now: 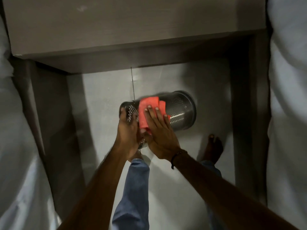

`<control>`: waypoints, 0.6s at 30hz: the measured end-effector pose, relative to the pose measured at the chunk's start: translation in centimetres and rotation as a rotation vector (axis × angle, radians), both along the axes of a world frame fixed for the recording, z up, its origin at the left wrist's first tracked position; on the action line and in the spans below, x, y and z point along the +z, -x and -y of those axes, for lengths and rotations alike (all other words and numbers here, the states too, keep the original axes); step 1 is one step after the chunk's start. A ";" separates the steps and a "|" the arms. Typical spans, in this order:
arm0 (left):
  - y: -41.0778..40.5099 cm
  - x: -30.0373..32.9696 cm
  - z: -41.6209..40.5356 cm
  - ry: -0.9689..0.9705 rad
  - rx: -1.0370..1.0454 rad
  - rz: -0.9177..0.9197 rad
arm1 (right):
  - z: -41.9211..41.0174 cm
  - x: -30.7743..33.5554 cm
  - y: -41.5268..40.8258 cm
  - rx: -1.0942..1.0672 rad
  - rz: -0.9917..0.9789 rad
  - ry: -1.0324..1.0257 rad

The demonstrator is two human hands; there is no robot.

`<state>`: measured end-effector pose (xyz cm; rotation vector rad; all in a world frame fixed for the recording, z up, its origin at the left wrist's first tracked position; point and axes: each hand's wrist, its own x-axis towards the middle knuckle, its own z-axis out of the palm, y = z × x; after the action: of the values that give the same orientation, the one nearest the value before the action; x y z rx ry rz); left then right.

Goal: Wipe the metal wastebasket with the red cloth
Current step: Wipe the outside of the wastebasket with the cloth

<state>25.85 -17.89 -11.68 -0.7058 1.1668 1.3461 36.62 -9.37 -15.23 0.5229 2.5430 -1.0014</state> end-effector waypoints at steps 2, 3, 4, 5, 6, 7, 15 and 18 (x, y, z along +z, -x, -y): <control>-0.3 -0.3 -0.2 -0.007 -0.067 -0.008 | -1.1 0.3 0.0 -0.049 -0.008 0.023; -0.4 -0.4 -0.5 -0.005 -0.091 -0.012 | -1.4 0.4 -0.5 -0.059 -0.008 0.038; -0.3 -0.5 -0.6 0.006 -0.091 -0.022 | -1.4 0.6 -1.1 -0.048 -0.005 0.055; -0.2 -0.8 -0.8 0.024 -0.061 -0.039 | -1.3 0.8 -2.0 -0.010 0.002 0.065; -0.1 -1.0 -1.0 0.043 -0.013 -0.067 | -0.9 0.9 -2.7 0.048 0.009 0.070; 0.1 -1.2 -1.1 0.067 0.034 -0.092 | -0.3 1.0 -3.3 0.102 0.017 0.072; -3.4 -0.9 -0.5 0.145 0.044 -0.019 | -1.3 0.8 1.6 -0.113 0.052 0.121; -2.8 -1.1 -0.5 0.153 0.091 -0.037 | -0.3 1.7 -0.6 -0.108 0.046 0.179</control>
<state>28.69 -17.34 -12.75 -0.8558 1.2902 1.3607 37.26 -9.06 -13.58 0.6291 2.3770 -1.2269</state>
